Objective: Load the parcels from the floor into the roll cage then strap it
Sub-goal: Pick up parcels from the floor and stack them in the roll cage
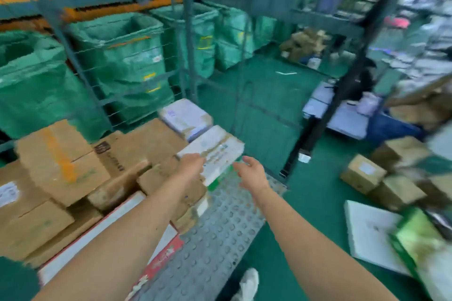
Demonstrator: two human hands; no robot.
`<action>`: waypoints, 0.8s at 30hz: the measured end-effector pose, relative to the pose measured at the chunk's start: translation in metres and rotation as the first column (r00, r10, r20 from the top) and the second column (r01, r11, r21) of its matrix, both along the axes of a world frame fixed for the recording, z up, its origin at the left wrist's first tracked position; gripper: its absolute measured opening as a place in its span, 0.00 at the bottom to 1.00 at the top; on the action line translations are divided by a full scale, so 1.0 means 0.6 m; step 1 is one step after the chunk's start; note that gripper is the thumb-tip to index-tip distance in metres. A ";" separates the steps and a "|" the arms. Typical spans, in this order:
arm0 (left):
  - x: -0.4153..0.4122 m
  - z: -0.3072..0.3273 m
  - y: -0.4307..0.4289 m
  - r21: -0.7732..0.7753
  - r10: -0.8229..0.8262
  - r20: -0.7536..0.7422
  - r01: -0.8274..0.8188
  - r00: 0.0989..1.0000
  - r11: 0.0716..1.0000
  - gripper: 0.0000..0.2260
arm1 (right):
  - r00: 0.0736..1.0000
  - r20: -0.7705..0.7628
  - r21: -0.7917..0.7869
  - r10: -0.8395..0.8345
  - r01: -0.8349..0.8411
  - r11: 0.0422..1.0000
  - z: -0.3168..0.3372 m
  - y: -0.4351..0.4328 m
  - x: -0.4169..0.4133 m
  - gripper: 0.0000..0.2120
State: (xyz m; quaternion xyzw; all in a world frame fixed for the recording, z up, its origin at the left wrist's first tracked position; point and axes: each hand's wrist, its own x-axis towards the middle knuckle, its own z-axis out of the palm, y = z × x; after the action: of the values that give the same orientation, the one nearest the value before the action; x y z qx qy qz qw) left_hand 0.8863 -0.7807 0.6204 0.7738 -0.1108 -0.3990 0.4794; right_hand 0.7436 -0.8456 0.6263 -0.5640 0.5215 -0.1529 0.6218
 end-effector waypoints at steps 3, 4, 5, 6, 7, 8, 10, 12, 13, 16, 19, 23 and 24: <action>-0.112 -0.003 -0.057 -0.042 -0.208 -0.011 0.208 0.978 0.977 0.09 | 0.981 0.018 -0.013 -0.191 0.191 0.981 0.004 -0.020 -0.134 0.22; -0.153 -0.003 -0.075 -0.032 -0.279 0.009 0.279 0.960 0.960 0.07 | 0.968 0.027 -0.015 -0.250 0.250 0.968 0.004 -0.024 -0.175 0.18; -0.190 -0.008 -0.095 -0.043 -0.339 0.036 0.340 0.940 0.939 0.05 | 0.951 0.033 -0.018 -0.308 0.309 0.951 0.004 -0.027 -0.217 0.13; -0.231 -0.009 -0.115 -0.038 -0.389 0.059 0.392 0.919 0.919 0.04 | 0.929 0.040 -0.022 -0.368 0.369 0.929 0.007 -0.029 -0.261 0.09; -0.270 -0.012 -0.134 -0.045 -0.417 0.074 0.420 0.906 0.906 0.08 | 0.906 0.049 -0.022 -0.421 0.422 0.906 0.008 -0.032 -0.303 0.10; -0.313 -0.006 -0.146 -0.041 -0.452 0.074 0.456 0.889 0.889 0.09 | 0.884 0.060 -0.018 -0.464 0.465 0.885 0.009 -0.035 -0.346 0.13; -0.402 -0.002 -0.173 -0.040 -0.534 0.060 0.537 0.843 0.843 0.06 | 0.840 0.066 -0.010 -0.538 0.540 0.842 0.005 -0.044 -0.430 0.20; -0.495 0.005 -0.193 -0.051 -0.595 0.031 0.596 0.803 0.802 0.10 | 0.791 0.052 -0.005 -0.609 0.610 0.792 0.000 -0.050 -0.518 0.23; -0.538 0.005 -0.203 -0.057 -0.628 0.029 0.628 0.778 0.776 0.11 | 0.768 0.050 -0.001 -0.638 0.639 0.769 -0.001 -0.052 -0.562 0.23; -0.660 0.013 -0.223 -0.061 -0.697 0.019 0.697 0.716 0.714 0.10 | 0.709 0.050 0.005 -0.703 0.704 0.710 -0.001 -0.055 -0.686 0.23; -0.782 0.017 -0.242 -0.051 -0.775 0.037 0.776 0.631 0.629 0.14 | 0.634 0.040 -0.005 -0.772 0.773 0.635 -0.005 -0.056 -0.807 0.25; -0.960 0.010 -0.264 -0.049 -0.851 0.034 0.851 0.525 0.523 0.06 | 0.516 0.035 -0.014 -0.856 0.856 0.516 -0.013 -0.044 -0.975 0.25; -1.003 0.006 -0.268 -0.051 -0.867 0.029 0.867 0.498 0.496 0.10 | 0.485 0.033 -0.023 -0.874 0.874 0.485 -0.016 -0.039 -1.014 0.25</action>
State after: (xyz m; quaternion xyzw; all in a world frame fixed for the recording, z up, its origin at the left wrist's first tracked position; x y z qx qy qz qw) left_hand 0.2843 -0.9413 0.6241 0.5995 -0.4952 -0.5822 0.2377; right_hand 0.1351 -0.8692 0.6168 -0.2314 0.7275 -0.4612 0.4523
